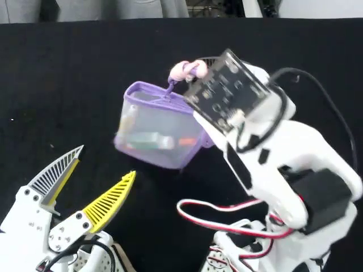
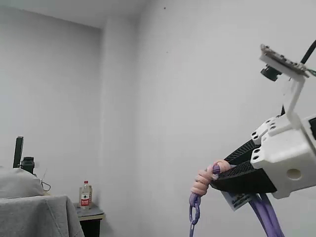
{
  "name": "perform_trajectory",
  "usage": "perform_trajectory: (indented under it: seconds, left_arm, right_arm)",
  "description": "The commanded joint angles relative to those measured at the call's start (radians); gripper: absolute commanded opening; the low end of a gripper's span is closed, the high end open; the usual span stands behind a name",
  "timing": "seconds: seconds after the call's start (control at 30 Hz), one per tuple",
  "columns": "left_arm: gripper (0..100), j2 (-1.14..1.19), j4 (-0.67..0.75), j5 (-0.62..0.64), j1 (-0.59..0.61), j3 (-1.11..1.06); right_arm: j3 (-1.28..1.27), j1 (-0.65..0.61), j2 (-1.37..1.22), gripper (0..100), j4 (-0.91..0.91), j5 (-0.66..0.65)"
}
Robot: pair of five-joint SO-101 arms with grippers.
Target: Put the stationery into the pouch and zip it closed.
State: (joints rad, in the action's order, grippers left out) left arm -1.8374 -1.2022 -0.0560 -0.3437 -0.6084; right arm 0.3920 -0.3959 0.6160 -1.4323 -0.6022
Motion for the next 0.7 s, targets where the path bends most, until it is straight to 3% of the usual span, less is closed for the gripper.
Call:
perform_trajectory:
  seconds: [0.0, 0.23, 0.67]
  left_arm:
    - [31, 0.012, 0.021, -0.006, -0.059, -0.016]
    - [31, 0.014, 0.046, -0.011, -0.268, -0.104]
    - [31, 0.014, 0.071, -0.006, -0.285, -0.143]
  right_arm:
    - [0.062, -0.018, 0.048, 1.1, 0.0, -0.008]
    - [0.059, -0.084, 0.048, 1.1, 0.0, -0.006]
    - [0.03, -0.091, 0.053, 1.1, 0.023, -0.008]
